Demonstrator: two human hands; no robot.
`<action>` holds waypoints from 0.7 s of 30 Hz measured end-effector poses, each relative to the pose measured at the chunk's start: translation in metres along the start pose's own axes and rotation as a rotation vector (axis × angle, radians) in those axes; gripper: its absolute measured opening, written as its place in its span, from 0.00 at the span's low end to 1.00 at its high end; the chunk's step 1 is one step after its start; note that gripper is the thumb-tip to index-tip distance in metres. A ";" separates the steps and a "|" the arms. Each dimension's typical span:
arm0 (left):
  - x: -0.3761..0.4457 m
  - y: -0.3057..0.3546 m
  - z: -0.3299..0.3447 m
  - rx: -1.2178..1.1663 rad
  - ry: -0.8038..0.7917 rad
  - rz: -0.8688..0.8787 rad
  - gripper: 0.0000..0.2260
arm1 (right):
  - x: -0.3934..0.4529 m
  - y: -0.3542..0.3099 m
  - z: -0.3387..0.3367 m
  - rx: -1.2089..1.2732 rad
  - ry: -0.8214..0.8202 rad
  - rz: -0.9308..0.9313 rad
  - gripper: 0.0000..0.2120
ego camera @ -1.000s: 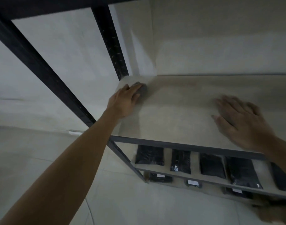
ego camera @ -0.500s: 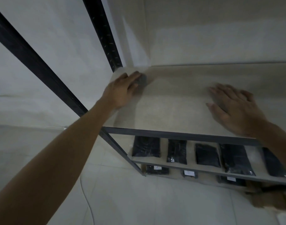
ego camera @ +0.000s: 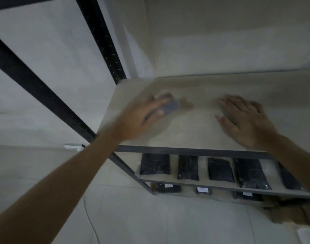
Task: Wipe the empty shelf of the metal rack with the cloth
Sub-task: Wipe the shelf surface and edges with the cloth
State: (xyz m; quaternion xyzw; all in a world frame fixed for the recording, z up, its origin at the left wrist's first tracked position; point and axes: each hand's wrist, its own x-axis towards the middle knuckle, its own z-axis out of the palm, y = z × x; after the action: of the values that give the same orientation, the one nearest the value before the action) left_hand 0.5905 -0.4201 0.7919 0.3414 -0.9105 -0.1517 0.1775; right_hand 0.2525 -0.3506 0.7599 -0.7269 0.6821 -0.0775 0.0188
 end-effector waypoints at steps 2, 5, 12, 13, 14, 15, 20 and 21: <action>0.036 -0.042 -0.014 0.213 0.171 -0.158 0.21 | 0.000 0.001 0.000 0.004 -0.001 0.001 0.32; 0.077 -0.098 -0.017 0.359 0.193 -0.514 0.18 | 0.001 0.002 0.001 0.017 0.003 -0.003 0.32; 0.087 -0.109 -0.002 0.323 0.112 -0.404 0.15 | 0.005 0.007 0.008 0.003 -0.002 -0.025 0.30; 0.083 -0.099 0.000 0.311 0.088 -0.356 0.15 | 0.005 0.007 0.008 0.000 0.001 -0.023 0.30; 0.078 -0.085 0.006 0.282 0.069 -0.306 0.15 | 0.005 0.006 0.008 0.000 0.007 -0.019 0.30; 0.071 -0.067 0.014 0.253 0.052 -0.250 0.16 | 0.005 0.006 0.007 0.005 0.011 -0.018 0.30; 0.025 0.019 0.043 0.145 -0.076 0.024 0.17 | 0.002 0.006 0.007 0.025 -0.001 -0.010 0.32; 0.014 0.032 0.048 0.149 -0.113 0.055 0.17 | 0.002 0.006 0.007 0.029 -0.002 -0.004 0.32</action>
State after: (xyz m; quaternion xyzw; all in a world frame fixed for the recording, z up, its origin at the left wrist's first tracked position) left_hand 0.5417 -0.3993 0.7653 0.3194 -0.9368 -0.0976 0.1038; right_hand 0.2481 -0.3534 0.7526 -0.7282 0.6792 -0.0867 0.0296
